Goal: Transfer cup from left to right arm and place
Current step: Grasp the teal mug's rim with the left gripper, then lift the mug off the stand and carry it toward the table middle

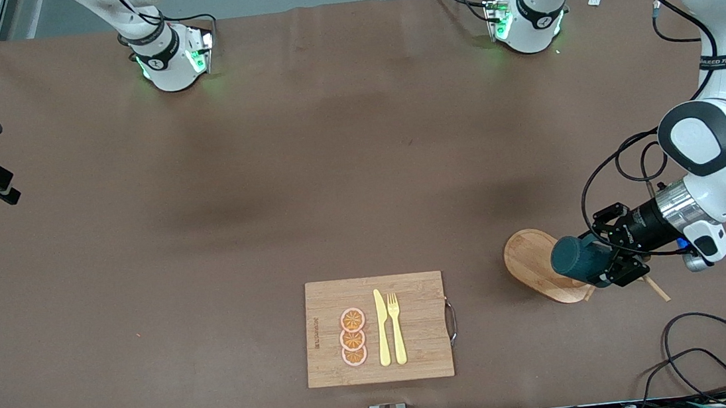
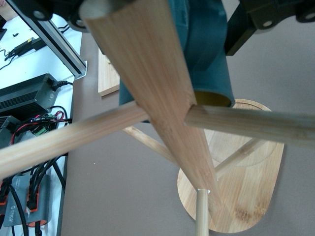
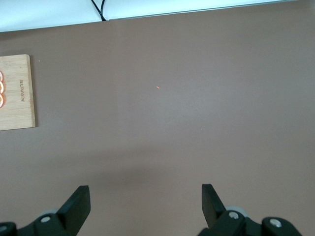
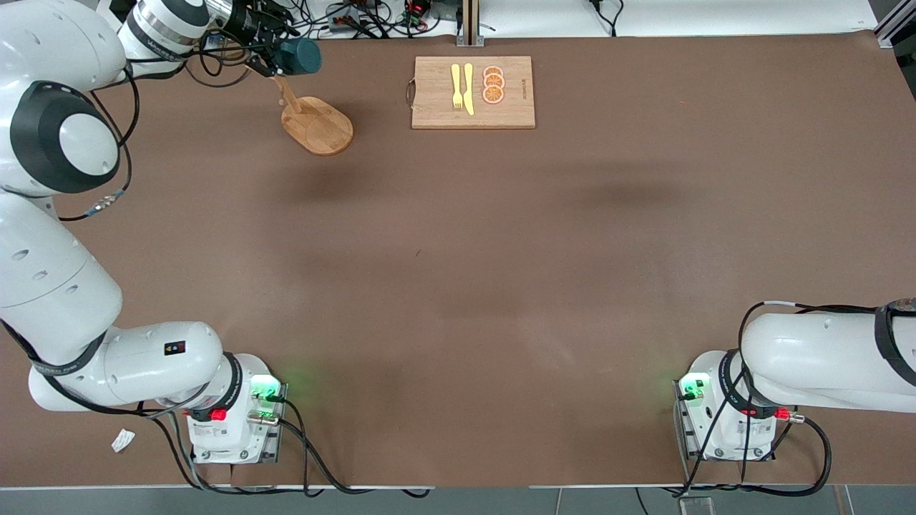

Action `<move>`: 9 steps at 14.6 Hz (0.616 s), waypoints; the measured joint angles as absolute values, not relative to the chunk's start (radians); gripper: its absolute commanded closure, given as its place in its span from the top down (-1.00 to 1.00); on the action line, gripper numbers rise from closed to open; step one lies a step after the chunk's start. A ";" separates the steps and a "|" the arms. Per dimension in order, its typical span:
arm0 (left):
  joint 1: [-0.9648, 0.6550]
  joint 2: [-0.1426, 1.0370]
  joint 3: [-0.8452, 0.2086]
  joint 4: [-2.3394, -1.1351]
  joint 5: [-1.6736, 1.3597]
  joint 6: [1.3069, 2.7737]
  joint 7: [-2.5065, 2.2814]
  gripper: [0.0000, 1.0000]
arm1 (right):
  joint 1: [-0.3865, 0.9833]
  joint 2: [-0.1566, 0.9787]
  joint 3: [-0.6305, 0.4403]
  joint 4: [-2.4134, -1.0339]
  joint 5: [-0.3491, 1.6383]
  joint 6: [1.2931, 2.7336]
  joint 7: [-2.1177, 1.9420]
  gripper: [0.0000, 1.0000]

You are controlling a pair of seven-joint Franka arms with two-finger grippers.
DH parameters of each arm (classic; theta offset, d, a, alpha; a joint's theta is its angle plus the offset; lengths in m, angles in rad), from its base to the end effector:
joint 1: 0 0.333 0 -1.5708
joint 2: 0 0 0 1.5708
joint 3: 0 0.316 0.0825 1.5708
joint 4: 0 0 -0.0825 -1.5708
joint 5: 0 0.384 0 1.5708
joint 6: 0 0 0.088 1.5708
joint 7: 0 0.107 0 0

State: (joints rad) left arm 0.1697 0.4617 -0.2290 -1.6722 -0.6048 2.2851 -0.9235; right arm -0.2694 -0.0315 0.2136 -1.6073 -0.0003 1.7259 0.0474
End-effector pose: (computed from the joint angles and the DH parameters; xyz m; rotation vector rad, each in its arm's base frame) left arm 0.6876 -0.0350 0.3633 2.0576 1.5105 -0.1937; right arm 0.5594 -0.0293 0.6390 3.1211 -0.1605 0.2338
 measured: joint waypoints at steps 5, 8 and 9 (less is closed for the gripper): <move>0.170 0.463 -0.229 -1.667 -0.606 2.285 -0.924 0.21 | -0.269 -0.031 0.213 -1.607 0.000 1.726 0.047 1.00; 0.169 0.463 -0.237 -1.661 -0.606 2.285 -0.924 0.20 | -0.269 -0.031 0.213 -1.607 0.000 1.726 0.047 1.00; 0.169 0.462 -0.245 -1.657 -0.606 2.285 -0.924 0.20 | -0.269 -0.031 0.213 -1.607 0.000 1.726 0.047 1.00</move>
State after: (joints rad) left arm 0.1691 0.4622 -0.2454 -1.6567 -0.6057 2.2853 -0.9236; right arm -0.2695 -0.0315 0.2134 -1.6074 -0.0002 1.7259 0.0474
